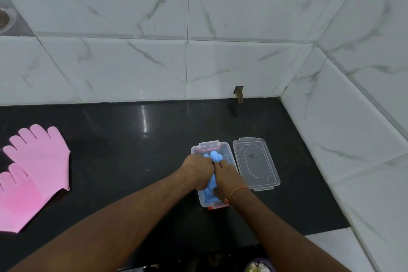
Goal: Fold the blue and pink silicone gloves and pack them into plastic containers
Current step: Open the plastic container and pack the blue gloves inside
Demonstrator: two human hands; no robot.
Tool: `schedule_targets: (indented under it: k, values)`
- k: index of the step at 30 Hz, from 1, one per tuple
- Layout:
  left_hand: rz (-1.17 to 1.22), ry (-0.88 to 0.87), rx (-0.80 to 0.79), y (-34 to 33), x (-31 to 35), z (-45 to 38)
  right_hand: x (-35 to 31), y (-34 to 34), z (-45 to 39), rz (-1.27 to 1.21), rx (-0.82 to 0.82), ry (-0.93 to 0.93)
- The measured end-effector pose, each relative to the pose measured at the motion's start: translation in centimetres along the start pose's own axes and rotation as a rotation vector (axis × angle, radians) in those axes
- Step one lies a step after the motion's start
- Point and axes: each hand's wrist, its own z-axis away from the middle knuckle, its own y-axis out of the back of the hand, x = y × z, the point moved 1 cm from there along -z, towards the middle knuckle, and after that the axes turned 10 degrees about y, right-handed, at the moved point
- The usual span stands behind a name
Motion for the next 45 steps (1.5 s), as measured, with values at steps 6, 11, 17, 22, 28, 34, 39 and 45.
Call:
schedule_targets:
  k: [6, 11, 17, 22, 28, 34, 39, 45]
  values:
    - [-0.017, -0.012, 0.062, -0.9, 0.3, -0.4, -0.4, -0.8, -0.4, 0.058, 0.046, 0.013]
    - [0.008, -0.036, 0.165, -1.6, 0.1, -0.4, -0.5, 0.1, 0.6, 0.037, 0.056, 0.000]
    - [-0.036, -0.173, 0.252, -0.8, -0.9, -1.6, -0.1, 1.2, 1.9, 0.205, -0.035, -0.069]
    - [0.059, -0.134, 0.094, -0.9, -1.0, -3.5, -0.5, 0.5, 0.9, 0.198, -0.157, -0.049]
    - [0.047, -0.125, 0.074, -1.0, -0.5, -4.8, 0.0, 0.7, 0.5, 0.136, -0.146, -0.068]
    - [0.038, -0.186, 0.063, -0.7, -1.0, -5.3, 0.1, 0.5, 1.6, 0.134, -0.097, -0.056]
    - [0.052, -0.191, 0.058, -0.2, 0.3, -5.7, 1.0, 1.3, 2.6, 0.123, -0.085, -0.072]
    - [0.064, -0.156, 0.329, 0.7, 1.1, -4.7, 1.2, 2.9, 4.2, 0.017, 0.084, -0.081]
